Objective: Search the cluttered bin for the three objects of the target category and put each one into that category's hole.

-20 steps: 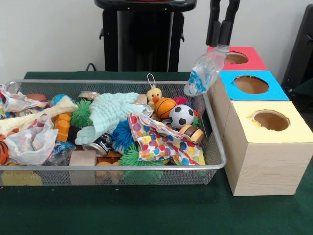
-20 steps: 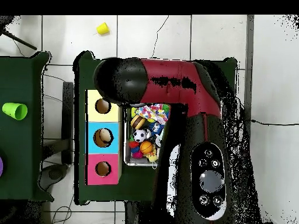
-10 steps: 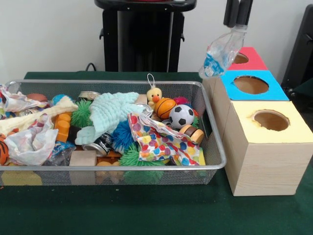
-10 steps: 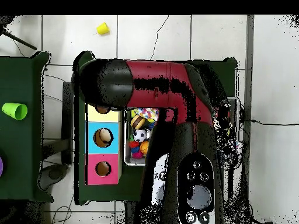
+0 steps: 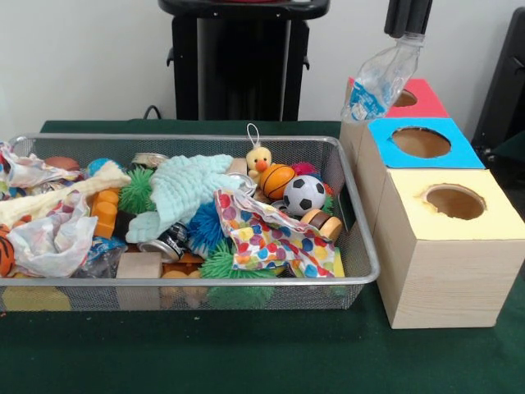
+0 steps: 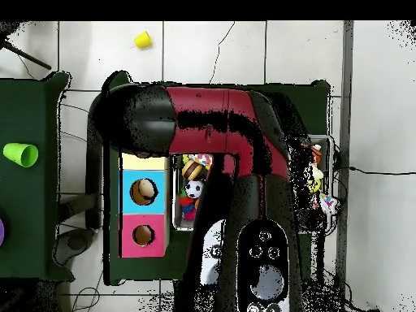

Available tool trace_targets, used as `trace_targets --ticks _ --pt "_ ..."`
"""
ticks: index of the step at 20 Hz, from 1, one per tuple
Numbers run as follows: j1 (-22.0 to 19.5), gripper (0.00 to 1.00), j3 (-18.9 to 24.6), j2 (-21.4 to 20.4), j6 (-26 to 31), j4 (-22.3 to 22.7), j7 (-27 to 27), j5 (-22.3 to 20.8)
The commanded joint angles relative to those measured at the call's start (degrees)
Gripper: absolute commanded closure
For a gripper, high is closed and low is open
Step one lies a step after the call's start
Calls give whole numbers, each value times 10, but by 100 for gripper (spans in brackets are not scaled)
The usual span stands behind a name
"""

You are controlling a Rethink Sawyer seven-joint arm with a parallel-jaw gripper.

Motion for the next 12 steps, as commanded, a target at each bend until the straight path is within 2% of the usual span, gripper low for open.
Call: trace_targets --ticks 1,7,12 --pt "-1 100 -9 16 38 89 121 17" --pt "8 100 -19 19 40 84 125 19" --pt "11 100 -22 25 20 92 127 23"
